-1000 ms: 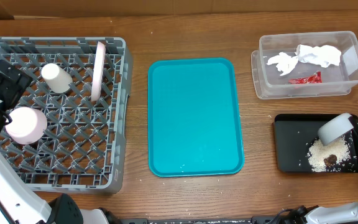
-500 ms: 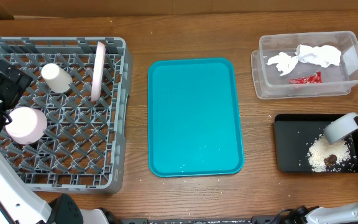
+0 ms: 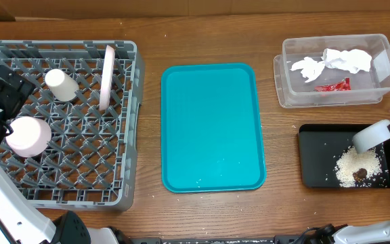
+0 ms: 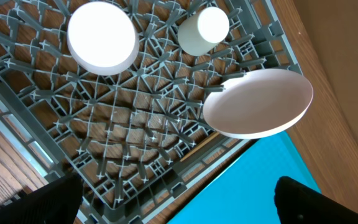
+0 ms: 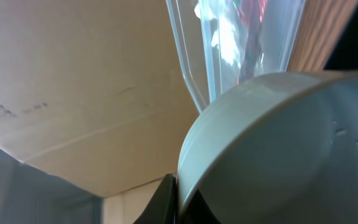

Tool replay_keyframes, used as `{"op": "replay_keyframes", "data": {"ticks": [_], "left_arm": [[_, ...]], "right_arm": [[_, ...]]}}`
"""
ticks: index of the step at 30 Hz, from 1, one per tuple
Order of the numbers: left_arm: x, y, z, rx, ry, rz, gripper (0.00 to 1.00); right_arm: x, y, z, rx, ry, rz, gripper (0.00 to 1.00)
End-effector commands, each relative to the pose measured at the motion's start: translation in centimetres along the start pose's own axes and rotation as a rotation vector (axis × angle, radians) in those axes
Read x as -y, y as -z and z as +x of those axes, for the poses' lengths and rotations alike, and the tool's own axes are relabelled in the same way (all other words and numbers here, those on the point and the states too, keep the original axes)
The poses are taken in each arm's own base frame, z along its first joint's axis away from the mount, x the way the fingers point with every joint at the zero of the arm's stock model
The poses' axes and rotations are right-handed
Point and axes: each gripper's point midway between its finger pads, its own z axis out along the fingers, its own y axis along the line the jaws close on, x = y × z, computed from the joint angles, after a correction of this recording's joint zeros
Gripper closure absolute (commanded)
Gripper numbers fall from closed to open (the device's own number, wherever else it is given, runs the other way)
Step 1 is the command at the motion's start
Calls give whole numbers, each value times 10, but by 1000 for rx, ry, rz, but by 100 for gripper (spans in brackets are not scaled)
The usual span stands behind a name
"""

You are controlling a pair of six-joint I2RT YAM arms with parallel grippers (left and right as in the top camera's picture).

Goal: Sort waste into correct bins and load items into the dishwasher
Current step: 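Hold the bowl tilted and shake remaining rice onto the black tray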

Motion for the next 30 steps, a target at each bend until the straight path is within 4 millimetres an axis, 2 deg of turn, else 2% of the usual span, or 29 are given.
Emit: {"op": "replay_keyframes", "data": {"ticks": [1, 6, 7, 9, 12, 17, 23, 25, 26, 28, 30], "left_arm": [[0, -2, 0, -8, 21, 2, 0], [0, -2, 0, -8, 21, 2, 0], [0, -2, 0, -8, 21, 2, 0], [0, -2, 0, -8, 21, 2, 0], [0, -2, 0, -8, 21, 2, 0], [0, -2, 0, -8, 21, 2, 0], [0, -2, 0, -8, 21, 2, 0], [0, -2, 0, -8, 21, 2, 0], [0, -2, 0, -8, 21, 2, 0], [0, -2, 0, -8, 21, 2, 0], [0, -2, 0, -8, 21, 2, 0]], "right_arm": [[-8, 1, 6, -6, -107, -40, 96], [-4, 3, -2, 9, -43, -26, 96], [1, 3, 1, 5, -131, 3, 96], [-7, 3, 8, -6, -146, -35, 96], [-24, 4, 13, 8, -24, -130, 96], [-26, 5, 11, 12, 1, -142, 96], [-29, 5, 16, 10, -65, -148, 96], [-29, 6, 13, 15, -22, -154, 96], [-31, 6, 9, 26, 53, -169, 96], [-25, 5, 1, 33, 189, -143, 96], [-10, 4, 2, 12, 52, -57, 96]]}}
